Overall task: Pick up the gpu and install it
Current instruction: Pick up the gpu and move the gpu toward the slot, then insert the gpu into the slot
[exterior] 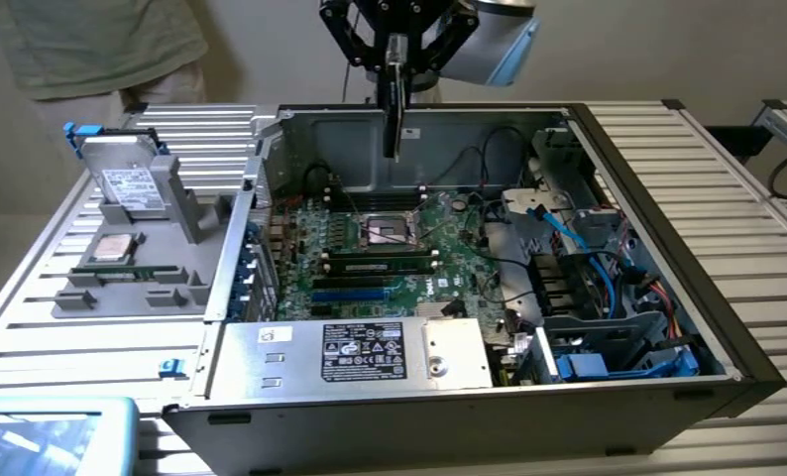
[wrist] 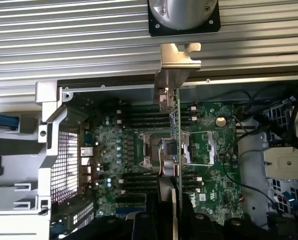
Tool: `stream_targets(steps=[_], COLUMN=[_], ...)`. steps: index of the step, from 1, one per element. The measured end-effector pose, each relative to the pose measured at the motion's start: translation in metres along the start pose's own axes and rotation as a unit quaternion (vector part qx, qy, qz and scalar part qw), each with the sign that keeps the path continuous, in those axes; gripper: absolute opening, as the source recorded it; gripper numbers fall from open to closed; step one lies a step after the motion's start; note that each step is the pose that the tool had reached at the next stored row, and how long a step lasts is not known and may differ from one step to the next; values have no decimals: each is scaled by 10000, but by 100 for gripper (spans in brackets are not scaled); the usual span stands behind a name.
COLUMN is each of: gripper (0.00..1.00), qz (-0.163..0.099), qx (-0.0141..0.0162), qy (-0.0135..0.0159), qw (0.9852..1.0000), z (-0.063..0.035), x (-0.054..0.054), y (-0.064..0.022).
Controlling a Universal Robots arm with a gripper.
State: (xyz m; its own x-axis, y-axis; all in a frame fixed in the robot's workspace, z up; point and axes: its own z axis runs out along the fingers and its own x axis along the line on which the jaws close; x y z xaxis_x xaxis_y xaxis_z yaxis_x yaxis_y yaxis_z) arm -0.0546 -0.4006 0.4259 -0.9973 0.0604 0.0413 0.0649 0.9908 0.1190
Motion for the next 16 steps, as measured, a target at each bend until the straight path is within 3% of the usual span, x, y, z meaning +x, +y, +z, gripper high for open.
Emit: stream_targets(steps=[12, 16], gripper=[29, 29], qz=[0, 0], qx=[0, 0], qy=[0, 0], qw=[10000, 10000], z=[34, 36], x=[-433, -463], y=[22, 24])
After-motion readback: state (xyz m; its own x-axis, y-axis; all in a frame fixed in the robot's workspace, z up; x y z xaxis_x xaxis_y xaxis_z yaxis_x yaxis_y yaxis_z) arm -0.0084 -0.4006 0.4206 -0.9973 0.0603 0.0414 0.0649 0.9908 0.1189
